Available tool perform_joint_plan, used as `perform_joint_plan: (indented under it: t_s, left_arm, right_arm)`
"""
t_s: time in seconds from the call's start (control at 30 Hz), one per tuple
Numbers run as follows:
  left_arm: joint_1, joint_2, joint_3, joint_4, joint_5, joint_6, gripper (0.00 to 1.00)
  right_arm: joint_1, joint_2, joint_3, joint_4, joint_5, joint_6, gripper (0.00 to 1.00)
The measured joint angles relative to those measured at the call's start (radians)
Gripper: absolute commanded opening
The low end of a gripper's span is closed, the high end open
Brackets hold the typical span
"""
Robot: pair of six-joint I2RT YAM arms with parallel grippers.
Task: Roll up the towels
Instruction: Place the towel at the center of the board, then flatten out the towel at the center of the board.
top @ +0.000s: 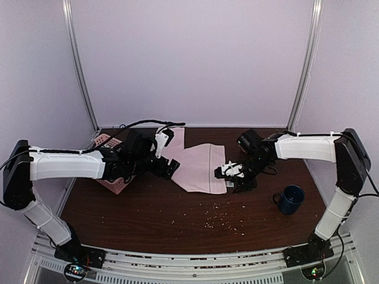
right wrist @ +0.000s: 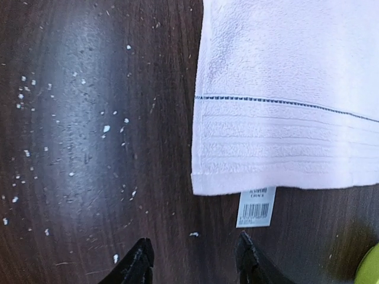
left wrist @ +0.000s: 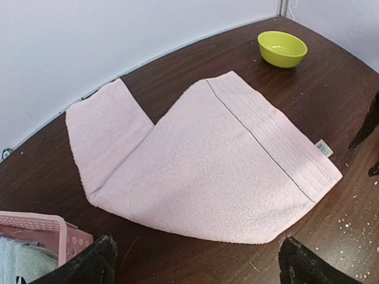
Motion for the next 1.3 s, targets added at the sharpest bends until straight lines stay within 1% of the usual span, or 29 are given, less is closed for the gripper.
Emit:
perform_joint_plan:
  t_s: [0.2, 0.37, 0.47, 0.57, 0.6, 0.67, 0.73, 0.8, 0.87, 0.97, 1.03, 1.13, 1.3]
  left_arm:
    - [0.010, -0.063, -0.013, 0.000, -0.030, -0.070, 0.98]
    - [0.010, -0.194, -0.092, 0.002, -0.039, -0.105, 0.97]
    - [0.010, -0.229, -0.114, 0.001, -0.054, -0.113, 0.97]
    - [0.010, -0.230, -0.120, -0.002, -0.064, -0.115, 0.96]
    - [0.010, -0.230, -0.122, -0.003, -0.067, -0.116, 0.96]
    - [0.010, -0.230, -0.126, -0.003, -0.069, -0.116, 0.95]
    - [0.010, -0.229, -0.131, -0.003, -0.072, -0.116, 0.94]
    - [0.010, -0.227, -0.134, -0.005, -0.075, -0.116, 0.90]
    - [0.010, -0.225, -0.134, -0.006, -0.079, -0.117, 0.88]
    - [0.010, -0.226, -0.134, -0.022, -0.095, -0.116, 0.87]
    - [0.010, -0.239, -0.145, -0.025, -0.109, -0.116, 0.87]
    - [0.010, -0.301, -0.180, -0.033, -0.137, -0.106, 0.84]
    - [0.010, -0.438, -0.232, -0.029, -0.169, -0.075, 0.81]
  right_arm:
    - [0.068, 0.143, 0.055, 0.062, 0.124, -0.056, 0.51]
    - [0.085, 0.219, 0.119, 0.067, 0.162, -0.081, 0.51]
    - [0.090, 0.259, 0.156, 0.065, 0.167, -0.089, 0.47]
    - [0.092, 0.285, 0.194, 0.050, 0.167, -0.092, 0.38]
    - [0.092, 0.294, 0.207, 0.040, 0.167, -0.092, 0.32]
    - [0.092, 0.312, 0.231, 0.020, 0.167, -0.091, 0.17]
    - [0.092, 0.315, 0.235, 0.018, 0.167, -0.085, 0.07]
    - [0.092, 0.319, 0.241, 0.016, 0.169, -0.061, 0.02]
    - [0.092, 0.320, 0.259, 0.004, 0.165, -0.023, 0.00]
    - [0.093, 0.299, 0.305, -0.042, 0.143, 0.046, 0.00]
    - [0.092, 0.254, 0.363, -0.088, 0.119, 0.103, 0.00]
    - [0.093, 0.137, 0.505, -0.131, 0.069, 0.205, 0.00]
    - [0.093, -0.069, 0.750, -0.137, -0.032, 0.346, 0.00]
